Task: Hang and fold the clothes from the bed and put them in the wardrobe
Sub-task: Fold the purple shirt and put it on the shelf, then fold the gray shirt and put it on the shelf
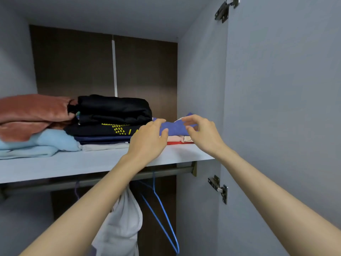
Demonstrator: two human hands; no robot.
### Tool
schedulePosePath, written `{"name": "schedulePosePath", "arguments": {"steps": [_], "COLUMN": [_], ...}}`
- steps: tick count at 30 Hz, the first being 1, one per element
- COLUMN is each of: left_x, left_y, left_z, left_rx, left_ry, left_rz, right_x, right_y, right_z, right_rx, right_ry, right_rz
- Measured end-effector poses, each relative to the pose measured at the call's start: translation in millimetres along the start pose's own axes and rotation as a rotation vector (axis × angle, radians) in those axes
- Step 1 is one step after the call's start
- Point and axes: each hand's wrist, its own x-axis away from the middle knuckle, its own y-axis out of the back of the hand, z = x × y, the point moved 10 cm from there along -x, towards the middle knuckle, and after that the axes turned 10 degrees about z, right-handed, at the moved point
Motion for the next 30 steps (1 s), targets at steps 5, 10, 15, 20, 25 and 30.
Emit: {"name": "schedulePosePath", "arguments": {"steps": [5,10,15,20,25,30], "left_x": [54.1,121.1,198.2,276.7,352.7,433.8], "left_y": [23.8,38.7,27.5,12.0,-6.2,-26.7], "left_z": [-1.2,1.7,-9.8,-52.6,-115.7,-200.2], "left_rx": [0.005,0.036,0.084,0.075,0.097,0.143], "left_ry": [-0.044,-0.099,-0.156,-0.263,-0.381,-0.545], "left_rz": [0.004,0.051,0.197,0.32,0.475,0.59], "right_x": [49.7,118.1,215.5,322.6,439.7,556.3], "right_y": [-4.7,-10.5,-6.5,6.5,36.5,74.5], "right_z": [35.3,63.0,85.7,92.2,98.4,98.7], "right_rx": [-0.011,-0.012,0.072,0.154,0.217,0.325], "right_ry": [-0.032,-0.101,-0.189,-0.338,-0.497,-0.656], "right_rz": [0.006,-0.004,-0.035,0.011,0.006,0.014]}}
